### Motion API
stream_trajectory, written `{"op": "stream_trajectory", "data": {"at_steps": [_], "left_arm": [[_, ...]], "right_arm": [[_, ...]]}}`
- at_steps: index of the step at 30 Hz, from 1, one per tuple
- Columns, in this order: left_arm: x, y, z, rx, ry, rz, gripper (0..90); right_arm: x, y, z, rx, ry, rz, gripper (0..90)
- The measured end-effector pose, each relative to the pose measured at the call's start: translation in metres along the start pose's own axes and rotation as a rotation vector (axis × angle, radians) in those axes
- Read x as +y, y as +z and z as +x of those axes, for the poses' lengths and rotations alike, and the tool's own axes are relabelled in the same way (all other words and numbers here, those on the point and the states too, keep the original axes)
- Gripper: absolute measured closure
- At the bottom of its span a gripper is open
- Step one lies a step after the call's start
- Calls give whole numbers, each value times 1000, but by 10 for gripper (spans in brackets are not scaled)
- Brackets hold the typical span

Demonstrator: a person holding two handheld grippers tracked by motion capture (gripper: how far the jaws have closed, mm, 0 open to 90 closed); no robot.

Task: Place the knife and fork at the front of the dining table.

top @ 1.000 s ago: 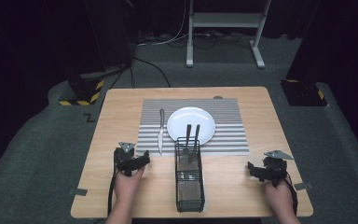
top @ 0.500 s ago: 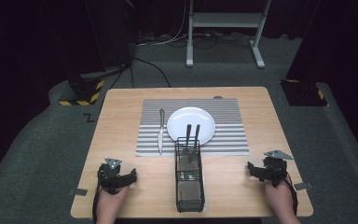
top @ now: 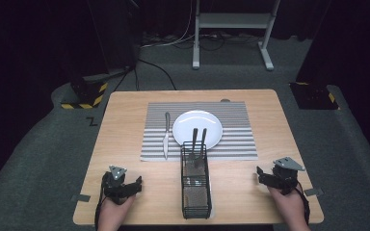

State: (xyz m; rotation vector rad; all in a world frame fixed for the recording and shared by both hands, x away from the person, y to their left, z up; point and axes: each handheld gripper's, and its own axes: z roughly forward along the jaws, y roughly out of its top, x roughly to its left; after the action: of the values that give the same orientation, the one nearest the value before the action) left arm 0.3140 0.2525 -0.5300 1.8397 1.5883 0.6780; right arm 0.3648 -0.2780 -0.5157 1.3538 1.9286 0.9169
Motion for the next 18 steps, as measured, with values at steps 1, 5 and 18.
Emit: {"op": "stream_trajectory", "data": {"at_steps": [1, 5, 18], "left_arm": [[0, 0, 0, -1, 2, 1, 106], [0, 0, 0, 2, 6, 2, 100], [0, 1, 0, -10, 14, 7, 79]], "right_arm": [[1, -3, 1, -2, -2, -29, 126], [6, -15, 9, 8, -22, -133, 124], [24, -33, 39, 79, -29, -235, 118]]}}
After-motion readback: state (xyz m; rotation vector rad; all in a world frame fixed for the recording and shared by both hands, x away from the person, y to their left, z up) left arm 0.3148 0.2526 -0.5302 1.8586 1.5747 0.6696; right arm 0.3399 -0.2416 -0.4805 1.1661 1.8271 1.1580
